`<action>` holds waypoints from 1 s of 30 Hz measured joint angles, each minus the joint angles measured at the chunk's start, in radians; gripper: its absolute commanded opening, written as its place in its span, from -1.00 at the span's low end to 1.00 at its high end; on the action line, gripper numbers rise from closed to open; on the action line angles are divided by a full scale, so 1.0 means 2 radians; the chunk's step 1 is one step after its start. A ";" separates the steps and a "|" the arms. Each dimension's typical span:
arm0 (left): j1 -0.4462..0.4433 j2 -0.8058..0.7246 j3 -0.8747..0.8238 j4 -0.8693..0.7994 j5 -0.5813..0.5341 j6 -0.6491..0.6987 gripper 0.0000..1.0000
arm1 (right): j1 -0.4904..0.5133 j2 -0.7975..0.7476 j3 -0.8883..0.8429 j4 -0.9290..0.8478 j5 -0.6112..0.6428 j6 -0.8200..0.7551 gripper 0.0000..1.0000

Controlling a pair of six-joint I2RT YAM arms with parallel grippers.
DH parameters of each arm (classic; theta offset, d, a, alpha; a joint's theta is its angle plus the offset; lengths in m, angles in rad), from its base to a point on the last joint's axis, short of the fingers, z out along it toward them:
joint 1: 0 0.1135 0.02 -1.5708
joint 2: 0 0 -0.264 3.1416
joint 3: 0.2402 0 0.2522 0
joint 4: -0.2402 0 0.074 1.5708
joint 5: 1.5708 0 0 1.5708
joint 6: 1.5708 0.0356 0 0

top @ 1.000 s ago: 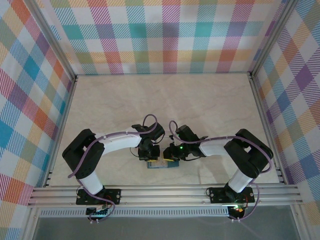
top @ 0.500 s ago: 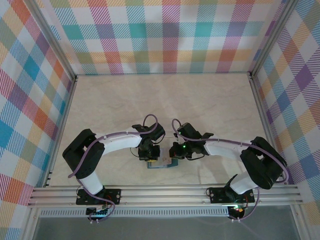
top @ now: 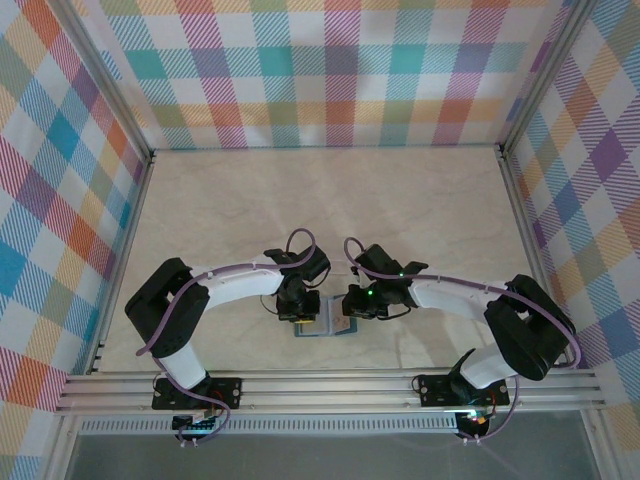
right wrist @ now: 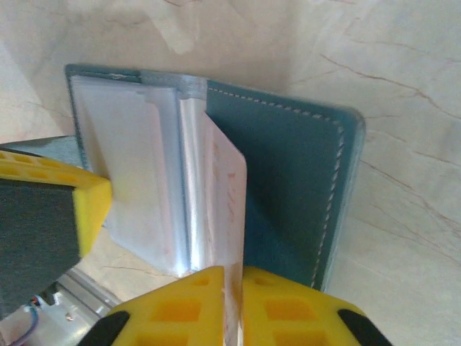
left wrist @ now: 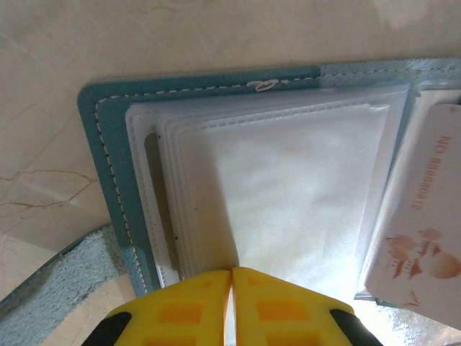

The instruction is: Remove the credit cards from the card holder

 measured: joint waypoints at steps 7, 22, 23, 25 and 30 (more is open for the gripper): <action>0.000 0.000 0.000 0.000 0.000 0.000 -0.76 | 0.000 0.002 -0.007 0.022 -0.008 0.010 -0.71; 0.001 -0.015 -0.002 0.000 -0.019 0.003 -0.72 | 0.000 -0.003 -0.014 0.032 -0.009 0.016 -0.85; 0.001 -0.020 -0.005 0.001 -0.025 0.003 -0.72 | 0.000 -0.010 -0.014 0.026 -0.003 0.014 -0.85; 0.004 -0.034 -0.012 0.000 -0.034 0.003 -0.72 | 0.000 -0.024 -0.013 0.014 0.007 0.008 -0.86; 0.023 -0.068 -0.030 0.001 -0.039 0.004 -0.72 | 0.000 -0.052 -0.004 -0.015 0.042 -0.020 -0.90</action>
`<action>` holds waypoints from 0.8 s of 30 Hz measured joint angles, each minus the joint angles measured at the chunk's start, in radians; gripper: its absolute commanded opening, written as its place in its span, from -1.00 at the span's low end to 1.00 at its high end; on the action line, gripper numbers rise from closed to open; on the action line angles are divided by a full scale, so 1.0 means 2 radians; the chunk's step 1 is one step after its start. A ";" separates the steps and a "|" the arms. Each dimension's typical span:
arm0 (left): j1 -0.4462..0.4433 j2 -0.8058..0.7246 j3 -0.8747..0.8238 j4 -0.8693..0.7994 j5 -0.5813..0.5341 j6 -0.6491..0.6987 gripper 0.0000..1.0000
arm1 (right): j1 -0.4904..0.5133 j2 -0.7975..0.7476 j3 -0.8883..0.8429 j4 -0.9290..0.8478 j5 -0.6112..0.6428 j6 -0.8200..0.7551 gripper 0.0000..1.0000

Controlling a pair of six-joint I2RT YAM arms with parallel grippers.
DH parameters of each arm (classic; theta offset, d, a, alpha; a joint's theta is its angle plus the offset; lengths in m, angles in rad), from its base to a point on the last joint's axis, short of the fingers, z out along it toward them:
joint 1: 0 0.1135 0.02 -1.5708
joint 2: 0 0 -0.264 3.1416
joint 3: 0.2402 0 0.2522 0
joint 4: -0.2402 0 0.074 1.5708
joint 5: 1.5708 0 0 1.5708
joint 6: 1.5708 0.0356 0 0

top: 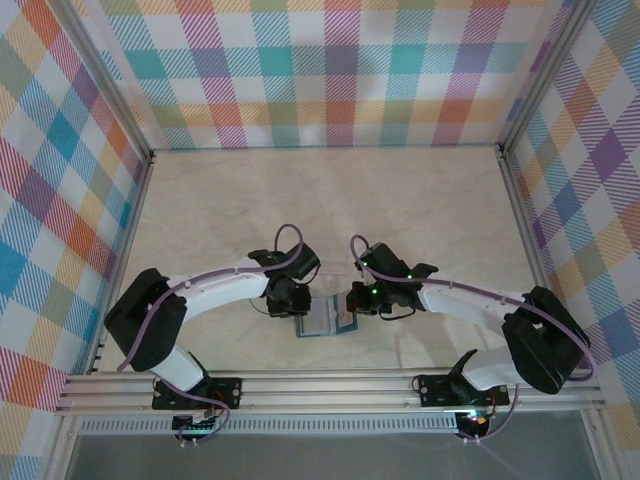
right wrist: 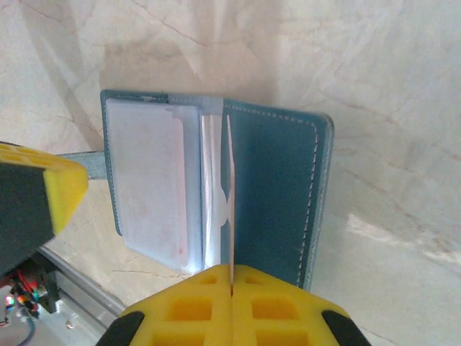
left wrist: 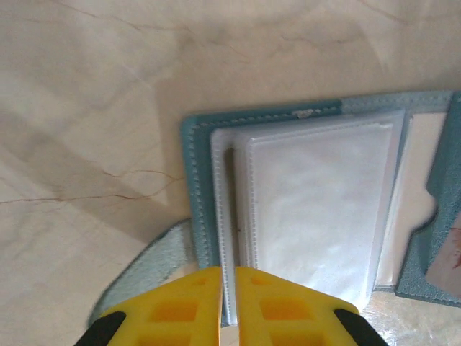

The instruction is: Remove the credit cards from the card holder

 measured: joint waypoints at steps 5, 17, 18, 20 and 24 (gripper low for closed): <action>0.019 -0.017 -0.015 0.005 0.005 0.001 -0.72 | 0.000 -0.019 0.019 -0.018 0.038 -0.052 -0.94; 0.041 -0.043 -0.053 0.027 0.031 -0.001 -0.72 | 0.000 -0.013 0.107 -0.020 0.077 -0.356 -1.00; 0.043 -0.046 -0.055 0.028 0.031 -0.001 -0.72 | -0.001 -0.006 0.120 -0.023 0.078 -0.387 -1.00; 0.046 -0.052 -0.061 0.028 0.033 -0.001 -0.72 | -0.007 0.021 0.160 -0.042 0.077 -0.456 -1.00; 0.050 -0.060 -0.070 0.027 0.034 -0.001 -0.73 | -0.023 0.092 0.252 -0.098 0.074 -0.560 -1.00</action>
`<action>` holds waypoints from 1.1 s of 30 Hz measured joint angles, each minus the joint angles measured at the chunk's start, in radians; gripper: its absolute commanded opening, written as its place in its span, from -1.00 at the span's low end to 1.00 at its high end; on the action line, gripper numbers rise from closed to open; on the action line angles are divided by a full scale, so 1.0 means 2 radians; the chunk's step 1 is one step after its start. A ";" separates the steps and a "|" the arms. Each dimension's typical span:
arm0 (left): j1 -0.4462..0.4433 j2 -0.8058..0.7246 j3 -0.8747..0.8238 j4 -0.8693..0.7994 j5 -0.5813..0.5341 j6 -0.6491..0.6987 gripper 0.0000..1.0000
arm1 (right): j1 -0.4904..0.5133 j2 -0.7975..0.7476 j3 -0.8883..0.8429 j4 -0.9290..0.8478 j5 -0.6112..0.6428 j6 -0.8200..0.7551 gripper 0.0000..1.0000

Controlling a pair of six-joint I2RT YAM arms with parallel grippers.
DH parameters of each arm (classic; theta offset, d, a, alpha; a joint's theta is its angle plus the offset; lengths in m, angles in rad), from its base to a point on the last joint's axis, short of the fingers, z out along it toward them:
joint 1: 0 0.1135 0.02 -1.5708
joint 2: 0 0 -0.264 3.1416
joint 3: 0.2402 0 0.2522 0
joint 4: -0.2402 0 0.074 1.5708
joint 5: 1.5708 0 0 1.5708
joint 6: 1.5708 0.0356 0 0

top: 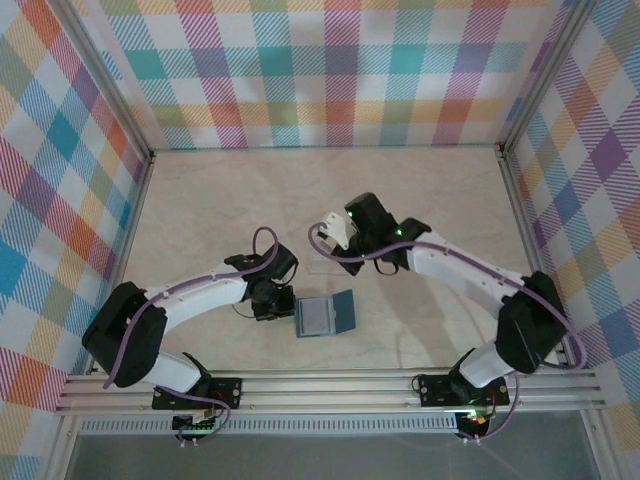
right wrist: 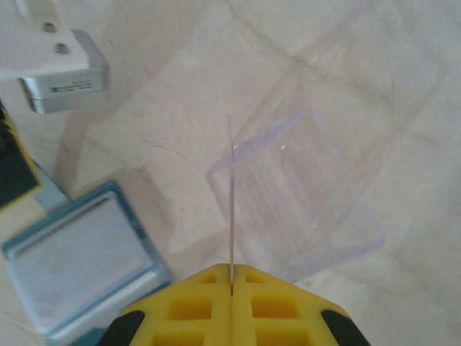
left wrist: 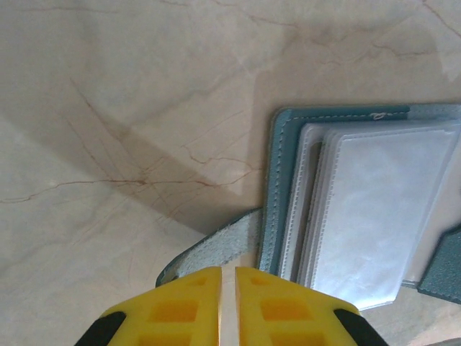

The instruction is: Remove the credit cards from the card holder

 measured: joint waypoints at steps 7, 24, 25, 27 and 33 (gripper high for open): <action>0.002 -0.024 -0.010 -0.001 -0.004 0.000 -0.75 | -0.014 0.105 0.131 -0.112 0.000 -0.112 -1.00; 0.006 -0.048 -0.023 -0.005 -0.019 0.000 -0.71 | -0.014 0.263 0.291 -0.259 0.014 -0.229 -1.00; 0.006 -0.048 -0.024 -0.005 -0.019 0.000 -0.71 | -0.014 0.270 0.296 -0.267 0.013 -0.236 -0.99; 0.006 -0.048 -0.025 -0.006 -0.019 0.000 -0.71 | -0.014 0.281 0.300 -0.278 0.012 -0.244 -0.99; 0.006 -0.048 -0.025 -0.006 -0.019 0.000 -0.71 | -0.014 0.290 0.301 -0.308 0.001 -0.264 -0.99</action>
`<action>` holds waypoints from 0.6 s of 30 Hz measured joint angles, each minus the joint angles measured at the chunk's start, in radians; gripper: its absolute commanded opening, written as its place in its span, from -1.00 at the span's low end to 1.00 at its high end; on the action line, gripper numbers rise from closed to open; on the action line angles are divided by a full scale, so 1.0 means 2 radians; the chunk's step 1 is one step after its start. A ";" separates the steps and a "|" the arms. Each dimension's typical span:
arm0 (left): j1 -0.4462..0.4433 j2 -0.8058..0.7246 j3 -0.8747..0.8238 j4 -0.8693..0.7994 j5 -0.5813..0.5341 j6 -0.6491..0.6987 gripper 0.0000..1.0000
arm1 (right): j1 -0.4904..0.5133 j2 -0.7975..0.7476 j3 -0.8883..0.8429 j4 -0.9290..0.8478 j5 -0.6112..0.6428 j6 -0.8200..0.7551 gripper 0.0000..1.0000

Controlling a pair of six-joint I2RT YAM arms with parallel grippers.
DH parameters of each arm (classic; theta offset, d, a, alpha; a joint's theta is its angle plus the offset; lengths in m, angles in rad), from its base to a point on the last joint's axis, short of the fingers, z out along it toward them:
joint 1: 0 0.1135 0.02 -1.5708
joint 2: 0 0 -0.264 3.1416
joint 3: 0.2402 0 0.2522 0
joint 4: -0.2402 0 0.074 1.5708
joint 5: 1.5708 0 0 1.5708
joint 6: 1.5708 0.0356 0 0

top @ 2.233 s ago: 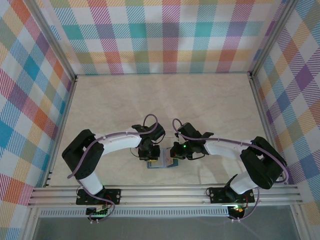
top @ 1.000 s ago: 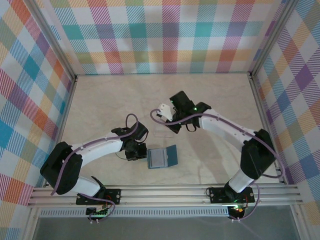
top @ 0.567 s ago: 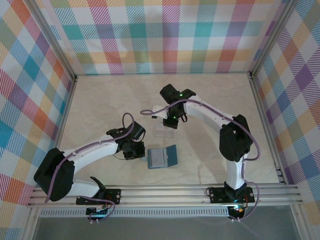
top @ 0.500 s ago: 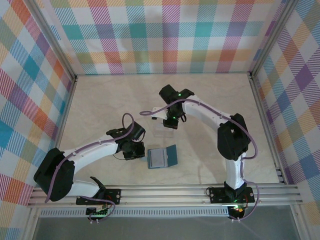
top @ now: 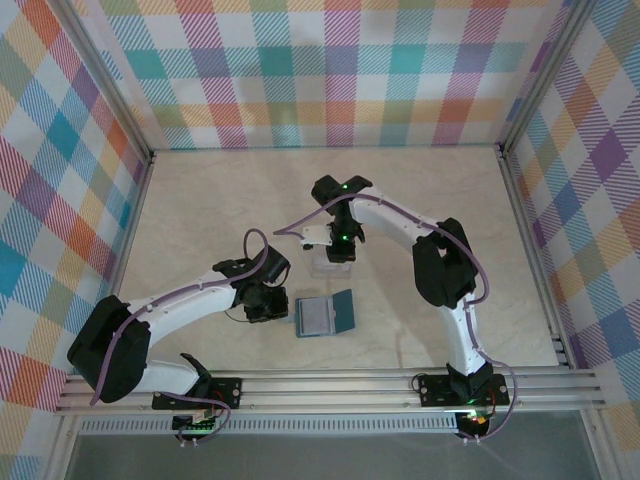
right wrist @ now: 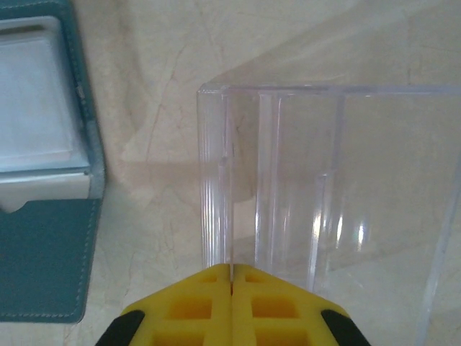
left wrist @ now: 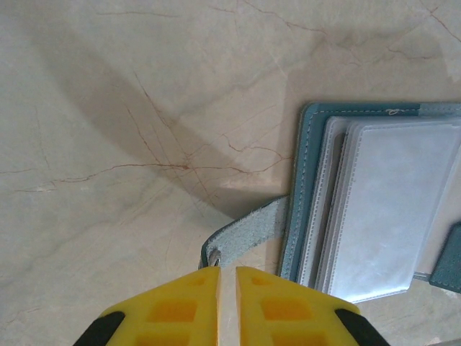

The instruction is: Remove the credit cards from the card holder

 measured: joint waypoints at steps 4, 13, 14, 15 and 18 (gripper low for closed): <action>0.000 0.000 0.000 0.000 0.000 0.000 -0.71 | 0.000 0.000 0.000 -0.013 -0.005 -0.012 -0.82; 0.000 0.000 0.000 -0.001 0.000 0.000 -0.71 | 0.000 0.001 0.006 -0.003 0.007 -0.024 -0.25; 0.000 0.000 0.000 -0.002 0.000 0.000 -0.71 | 0.000 0.001 0.005 0.005 0.012 -0.024 -0.25; 0.000 0.000 0.000 -0.004 0.000 0.000 -0.71 | 0.000 0.001 0.005 0.011 0.016 -0.024 -0.25; 0.000 0.000 0.000 -0.007 0.000 0.000 -0.70 | 0.000 -0.001 0.003 0.036 0.029 -0.024 -0.24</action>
